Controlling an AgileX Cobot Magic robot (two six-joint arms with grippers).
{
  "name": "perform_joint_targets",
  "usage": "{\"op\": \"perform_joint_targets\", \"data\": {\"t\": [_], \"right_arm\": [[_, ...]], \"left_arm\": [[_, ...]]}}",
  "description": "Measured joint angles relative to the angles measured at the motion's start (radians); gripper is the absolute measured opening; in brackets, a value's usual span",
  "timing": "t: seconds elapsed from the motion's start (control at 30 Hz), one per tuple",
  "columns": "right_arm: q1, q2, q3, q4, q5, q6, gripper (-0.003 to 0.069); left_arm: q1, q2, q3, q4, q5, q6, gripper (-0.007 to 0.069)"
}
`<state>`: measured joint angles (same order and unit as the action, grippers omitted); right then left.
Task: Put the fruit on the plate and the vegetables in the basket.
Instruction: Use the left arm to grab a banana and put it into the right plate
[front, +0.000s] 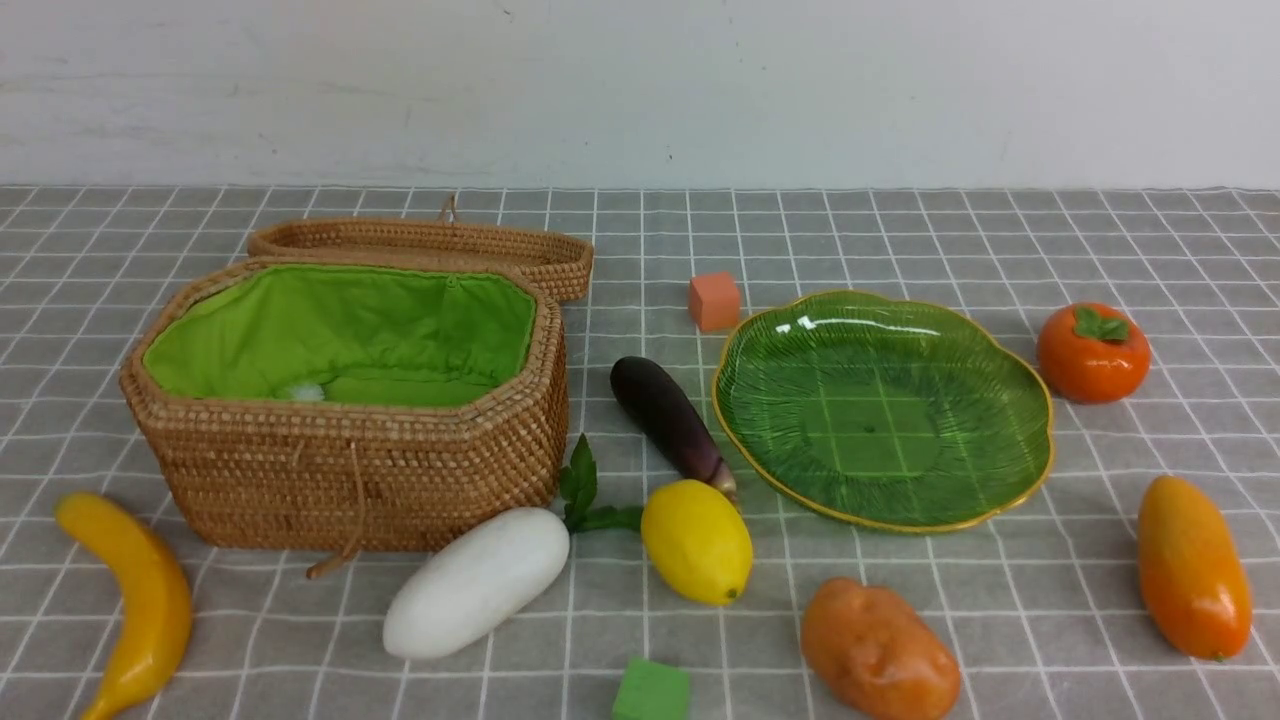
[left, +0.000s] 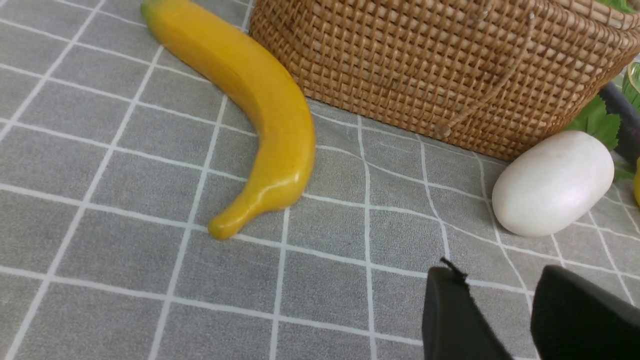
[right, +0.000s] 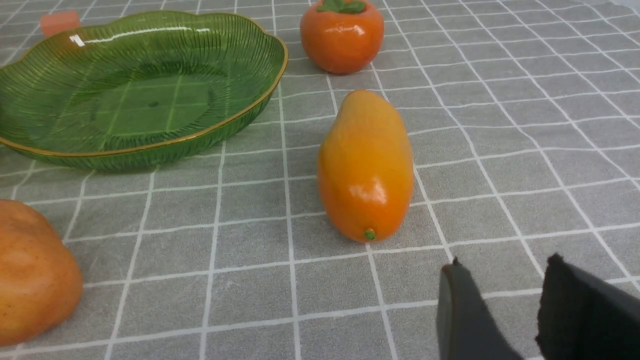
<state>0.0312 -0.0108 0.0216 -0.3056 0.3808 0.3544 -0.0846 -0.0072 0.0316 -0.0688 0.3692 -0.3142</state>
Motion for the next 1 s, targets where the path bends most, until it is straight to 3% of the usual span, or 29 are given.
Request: {"op": "perform_joint_targets", "data": {"t": [0.13,0.23,0.3,0.5,0.7,0.87,1.0], "right_arm": [[0.000,0.000,0.000,0.000,0.000,0.000,0.0240],[0.000,0.000,0.000,-0.007,0.000,0.000,0.0240],[0.000,0.000,0.000,-0.050,0.001,0.000,0.0240],[0.000,0.000,0.003,-0.149,-0.013,0.018,0.0240],[0.000,0.000,0.004,0.010,-0.197,0.291,0.0240],[0.001,0.000,0.003,0.045,-0.389,0.491,0.0223],[0.062,0.031,-0.115,-0.010,-0.319,0.655,0.0128]], "left_arm": [[0.000,0.000,0.000,-0.048,-0.051,-0.044,0.0238],[0.000,0.000,0.000,-0.167,-0.126,-0.126,0.0238],[0.000,0.000,0.000,-0.269,-0.215,-0.186,0.0238],[0.000,0.000,0.000,-0.359,-0.326,-0.213,0.0222],[0.000,0.000,-0.118,-0.363,-0.152,-0.132,-0.0001],[0.000,0.019,-0.258,-0.363,0.003,-0.027,-0.0013],[0.000,0.180,-0.413,-0.331,0.184,0.052,-0.0013]]}}
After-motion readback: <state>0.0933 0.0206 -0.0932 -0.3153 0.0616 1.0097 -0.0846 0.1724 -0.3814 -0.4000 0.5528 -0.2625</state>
